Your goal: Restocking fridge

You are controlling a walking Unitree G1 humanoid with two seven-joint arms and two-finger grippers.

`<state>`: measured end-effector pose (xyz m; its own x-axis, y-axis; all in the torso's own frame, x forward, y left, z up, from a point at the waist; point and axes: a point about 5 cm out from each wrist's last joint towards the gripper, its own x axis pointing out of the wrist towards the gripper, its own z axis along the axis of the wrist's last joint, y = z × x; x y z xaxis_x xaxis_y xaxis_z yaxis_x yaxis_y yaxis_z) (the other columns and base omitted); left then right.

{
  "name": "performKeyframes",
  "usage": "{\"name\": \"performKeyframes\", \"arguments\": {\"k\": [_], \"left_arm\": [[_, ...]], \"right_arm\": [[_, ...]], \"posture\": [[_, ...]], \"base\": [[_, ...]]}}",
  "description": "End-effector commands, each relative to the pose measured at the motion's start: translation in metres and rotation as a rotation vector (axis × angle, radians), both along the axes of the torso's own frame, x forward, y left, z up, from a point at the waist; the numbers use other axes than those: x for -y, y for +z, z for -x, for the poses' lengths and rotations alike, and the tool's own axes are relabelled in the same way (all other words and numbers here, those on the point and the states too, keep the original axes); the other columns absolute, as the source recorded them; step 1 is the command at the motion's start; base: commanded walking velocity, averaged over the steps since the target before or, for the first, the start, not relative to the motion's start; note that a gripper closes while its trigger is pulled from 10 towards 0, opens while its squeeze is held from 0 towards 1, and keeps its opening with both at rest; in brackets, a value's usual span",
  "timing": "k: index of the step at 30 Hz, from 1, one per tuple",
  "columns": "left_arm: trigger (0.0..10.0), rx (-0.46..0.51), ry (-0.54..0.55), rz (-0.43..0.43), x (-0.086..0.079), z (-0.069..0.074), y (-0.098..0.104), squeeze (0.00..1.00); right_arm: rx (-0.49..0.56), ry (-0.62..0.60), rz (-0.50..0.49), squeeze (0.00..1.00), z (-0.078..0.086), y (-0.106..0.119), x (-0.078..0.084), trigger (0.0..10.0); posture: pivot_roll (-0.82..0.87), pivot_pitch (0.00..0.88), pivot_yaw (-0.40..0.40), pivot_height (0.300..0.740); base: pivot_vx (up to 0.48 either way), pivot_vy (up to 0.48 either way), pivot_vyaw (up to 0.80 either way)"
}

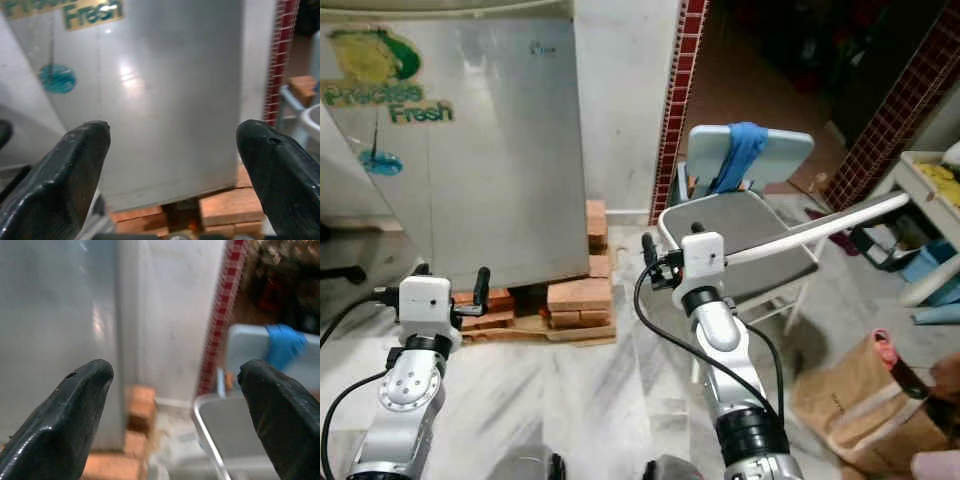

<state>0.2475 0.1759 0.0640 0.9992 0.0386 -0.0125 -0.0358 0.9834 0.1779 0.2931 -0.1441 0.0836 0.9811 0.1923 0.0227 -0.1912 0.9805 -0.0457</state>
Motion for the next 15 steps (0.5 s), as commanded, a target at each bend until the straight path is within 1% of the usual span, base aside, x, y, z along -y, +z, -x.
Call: {"name": "performKeyframes", "arguments": {"k": [1,4,9,15], "left_arm": [[10.0,0.028,0.024,-0.022,-0.0069,-0.0004,0.0047,0.00],[10.0,0.037,0.018,-0.013,-0.0076,-0.0009,0.0052,0.00],[10.0,0.031,0.023,0.006,-0.0077,-0.0019,0.0053,0.00],[10.0,0.030,0.021,0.019,-0.0058,-0.0020,0.0053,0.00]], "right_arm": [[-0.011,-0.006,-0.007,0.00,0.0006,-0.0020,0.0013,10.0],[-0.013,0.004,-0.006,0.00,0.0025,-0.0036,-0.0002,10.0],[-0.012,-0.001,-0.014,0.00,0.0010,-0.0037,-0.0018,10.0],[-0.009,-0.009,-0.014,0.00,0.0011,-0.0035,0.0003,10.0]], "posture": [[0.11,0.051,-0.033,0.740],[0.11,0.053,-0.032,0.740],[0.10,0.054,-0.028,0.740],[0.11,0.057,-0.024,0.740]], "base": [[0.000,0.480,0.00],[0.000,0.480,0.00],[0.000,0.480,0.00],[0.000,0.480,0.00]]}}
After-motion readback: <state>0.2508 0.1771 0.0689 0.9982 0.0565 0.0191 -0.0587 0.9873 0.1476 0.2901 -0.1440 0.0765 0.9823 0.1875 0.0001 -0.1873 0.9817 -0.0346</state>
